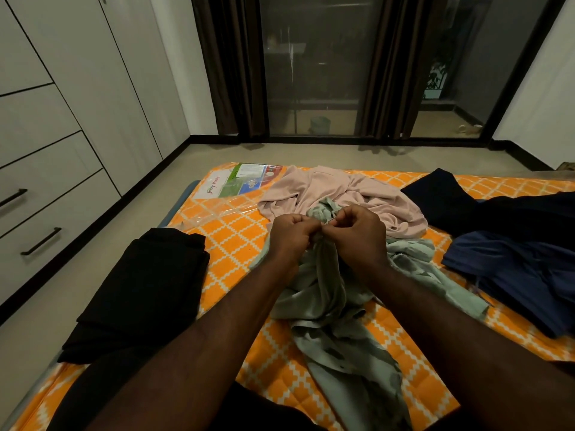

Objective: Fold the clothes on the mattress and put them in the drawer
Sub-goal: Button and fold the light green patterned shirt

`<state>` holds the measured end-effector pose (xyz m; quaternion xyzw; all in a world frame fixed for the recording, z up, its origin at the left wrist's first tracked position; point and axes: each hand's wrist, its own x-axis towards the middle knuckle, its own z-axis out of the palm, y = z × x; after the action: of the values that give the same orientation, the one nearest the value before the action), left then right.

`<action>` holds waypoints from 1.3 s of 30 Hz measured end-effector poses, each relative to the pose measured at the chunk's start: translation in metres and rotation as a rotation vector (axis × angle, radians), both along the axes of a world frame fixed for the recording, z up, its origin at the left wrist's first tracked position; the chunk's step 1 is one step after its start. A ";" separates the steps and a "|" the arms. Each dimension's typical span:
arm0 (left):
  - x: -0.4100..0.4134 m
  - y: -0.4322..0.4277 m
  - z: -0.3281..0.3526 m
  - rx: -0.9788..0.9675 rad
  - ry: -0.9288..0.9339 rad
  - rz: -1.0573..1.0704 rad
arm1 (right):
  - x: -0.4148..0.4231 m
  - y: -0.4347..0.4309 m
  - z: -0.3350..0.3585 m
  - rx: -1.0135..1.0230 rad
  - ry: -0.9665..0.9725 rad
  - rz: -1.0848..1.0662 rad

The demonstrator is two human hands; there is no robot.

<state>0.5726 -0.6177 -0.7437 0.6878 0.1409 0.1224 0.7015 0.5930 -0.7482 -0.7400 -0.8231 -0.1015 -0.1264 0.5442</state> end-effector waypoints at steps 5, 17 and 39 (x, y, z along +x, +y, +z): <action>0.004 0.001 -0.005 0.088 -0.023 0.017 | -0.001 0.003 -0.001 0.052 0.022 -0.012; 0.009 0.017 -0.008 0.067 -0.021 -0.024 | 0.003 -0.001 0.001 0.345 0.227 0.192; 0.006 0.025 -0.004 -0.017 -0.013 -0.172 | 0.003 -0.006 0.009 0.529 0.395 0.323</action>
<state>0.5783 -0.5929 -0.7476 0.6907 0.0775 0.0650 0.7161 0.5960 -0.7546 -0.7314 -0.6358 -0.0866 0.1006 0.7604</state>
